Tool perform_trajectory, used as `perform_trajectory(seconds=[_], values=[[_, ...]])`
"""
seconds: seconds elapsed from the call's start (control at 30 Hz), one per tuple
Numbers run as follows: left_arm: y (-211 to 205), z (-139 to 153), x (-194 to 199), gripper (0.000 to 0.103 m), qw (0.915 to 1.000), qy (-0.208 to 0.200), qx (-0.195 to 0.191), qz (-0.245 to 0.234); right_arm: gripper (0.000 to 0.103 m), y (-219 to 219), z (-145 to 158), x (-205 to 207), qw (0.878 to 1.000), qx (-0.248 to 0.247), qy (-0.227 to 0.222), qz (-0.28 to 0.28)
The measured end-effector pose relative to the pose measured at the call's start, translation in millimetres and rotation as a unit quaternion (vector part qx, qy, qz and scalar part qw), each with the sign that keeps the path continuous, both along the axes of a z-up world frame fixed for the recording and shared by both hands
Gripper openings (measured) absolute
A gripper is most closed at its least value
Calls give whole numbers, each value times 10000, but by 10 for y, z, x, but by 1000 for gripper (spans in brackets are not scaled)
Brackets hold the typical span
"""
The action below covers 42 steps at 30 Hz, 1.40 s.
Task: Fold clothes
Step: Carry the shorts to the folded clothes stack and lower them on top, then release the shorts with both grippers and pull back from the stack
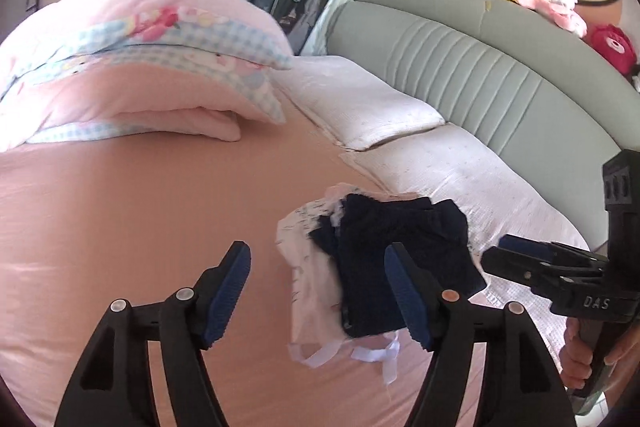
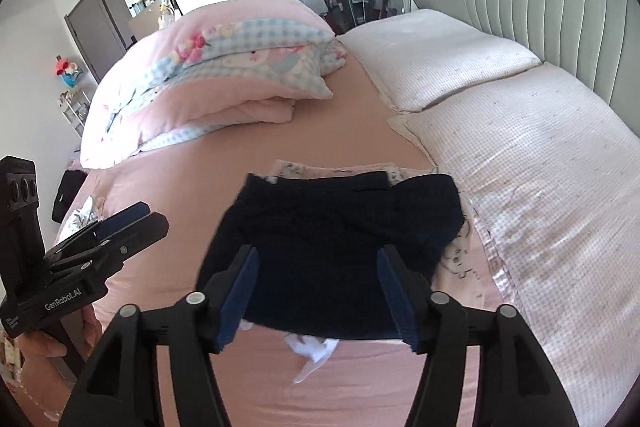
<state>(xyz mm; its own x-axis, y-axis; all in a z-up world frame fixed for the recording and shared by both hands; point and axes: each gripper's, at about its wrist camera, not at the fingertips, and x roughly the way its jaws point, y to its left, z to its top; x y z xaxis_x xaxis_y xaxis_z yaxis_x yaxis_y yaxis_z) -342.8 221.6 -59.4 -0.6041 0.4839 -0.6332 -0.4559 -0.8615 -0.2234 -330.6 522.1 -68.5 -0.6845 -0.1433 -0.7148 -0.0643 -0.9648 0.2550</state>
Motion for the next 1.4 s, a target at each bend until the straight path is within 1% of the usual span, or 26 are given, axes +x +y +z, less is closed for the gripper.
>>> perform_trajectory(seconds=[0.03, 0.07, 0.17, 0.23, 0.27, 0.3, 0.33, 0.37, 0.5, 0.67, 0.73, 0.77, 0.87, 0.93, 1.03, 1.07, 1.17, 1.23, 1.3, 1.33, 1.4], values=[[-164, 2, 29, 76, 9998, -27, -40, 168, 74, -154, 37, 49, 10000, 27, -1, 28], [-363, 0, 50, 79, 9993, -79, -86, 363, 74, -318, 50, 86, 10000, 36, -10, 71], [-909, -2, 120, 82, 9957, -230, -249, 862, 79, -808, 88, 197, 9998, 64, -36, 202], [-1223, 0, 158, 86, 9925, -298, -364, 1128, 83, -1141, 92, 255, 9995, 72, -74, 304], [-1378, 6, 185, 90, 9905, -316, -463, 1253, 84, -1316, 59, 257, 9992, 59, -128, 381], [-1500, 19, 204, 95, 9887, -301, -543, 1364, 91, -1489, 31, 255, 9988, 73, -185, 442], [-1628, 42, 221, 98, 9869, -265, -593, 1475, 103, -1661, 9, 248, 9984, 117, -246, 486], [-1759, 66, 240, 103, 9850, -233, -633, 1587, 103, -1820, -2, 247, 9982, 148, -262, 522], [-2249, 205, 305, 103, 9770, -196, -593, 2039, 103, -2363, 108, 336, 9977, 192, -87, 642], [-2681, 368, 433, 103, 9696, -203, -598, 2363, 103, -2837, 416, 423, 9977, 160, 62, 657], [-2819, 428, 538, 103, 9658, -172, -724, 2483, 103, -2977, 531, 482, 9980, 191, 136, 581], [-2892, 459, 600, 103, 9626, -165, -803, 2581, 103, -3030, 579, 535, 9982, 201, 151, 552], [-3110, 550, 823, 103, 9546, -156, -802, 2865, 103, -3169, 675, 679, 9980, 157, 133, 598], [-3204, 628, 1015, 103, 9542, -43, -683, 2913, 103, -3270, 721, 773, 9974, 157, 135, 692], [-3252, 719, 1297, 103, 9555, 46, -611, 2884, 103, -3365, 766, 956, 9968, 474, 151, 622], [-3263, 748, 1395, 103, 9566, 61, -596, 2853, 103, -3380, 783, 1027, 9968, 510, 147, 595], [-3259, 855, 1740, 103, 9583, 153, -522, 2804, 103, -3386, 891, 1324, 9972, 376, 170, 621], [-3217, 938, 1987, 103, 9565, 284, -506, 2857, 103, -3417, 1017, 1591, 9962, 456, 359, 655], [-3153, 983, 2223, 103, 9554, 409, -600, 2861, 103, -3437, 1172, 1881, 9934, 649, 620, 708], [-3117, 992, 2319, 103, 9558, 440, -657, 2831, 103, -3442, 1232, 2003, 9921, 718, 712, 739], [-3059, 996, 2477, 103, 9581, 450, -680, 2747, 103, -3441, 1287, 2196, 9915, 788, 758, 706]])
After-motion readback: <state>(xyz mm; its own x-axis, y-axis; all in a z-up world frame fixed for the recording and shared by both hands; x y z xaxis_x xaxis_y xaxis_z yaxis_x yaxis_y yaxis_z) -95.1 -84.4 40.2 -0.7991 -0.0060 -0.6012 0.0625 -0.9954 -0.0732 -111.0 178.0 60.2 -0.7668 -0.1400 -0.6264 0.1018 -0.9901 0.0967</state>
